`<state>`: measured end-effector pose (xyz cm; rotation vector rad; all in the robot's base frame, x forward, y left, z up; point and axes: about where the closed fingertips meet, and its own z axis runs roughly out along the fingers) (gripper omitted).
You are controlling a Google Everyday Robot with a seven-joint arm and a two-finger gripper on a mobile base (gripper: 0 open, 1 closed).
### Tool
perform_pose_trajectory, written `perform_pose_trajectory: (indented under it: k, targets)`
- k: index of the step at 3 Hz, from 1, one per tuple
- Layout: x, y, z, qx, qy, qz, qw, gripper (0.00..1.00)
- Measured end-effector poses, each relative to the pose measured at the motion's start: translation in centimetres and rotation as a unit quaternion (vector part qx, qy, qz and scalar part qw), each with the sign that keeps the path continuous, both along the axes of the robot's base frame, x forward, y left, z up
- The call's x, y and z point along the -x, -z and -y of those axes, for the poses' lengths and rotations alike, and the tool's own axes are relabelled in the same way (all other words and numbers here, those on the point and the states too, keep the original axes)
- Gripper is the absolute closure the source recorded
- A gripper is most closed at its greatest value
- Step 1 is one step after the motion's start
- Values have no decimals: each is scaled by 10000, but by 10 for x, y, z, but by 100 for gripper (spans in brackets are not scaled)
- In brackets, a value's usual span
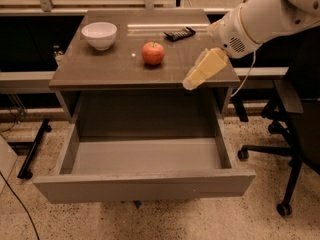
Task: Place apple into top drawer
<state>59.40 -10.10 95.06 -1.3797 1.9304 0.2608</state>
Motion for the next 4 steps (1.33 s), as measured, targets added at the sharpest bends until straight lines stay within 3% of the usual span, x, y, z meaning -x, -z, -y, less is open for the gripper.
perform_pose_trajectory:
  k: [1, 3, 4]
  targets:
    - [-35, 9, -17, -232, -53, 86, 9997, 0]
    - [-43, 12, -24, -309, -2, 190, 9993, 0]
    - [-63, 15, -40, -480, 47, 334, 9983, 0]
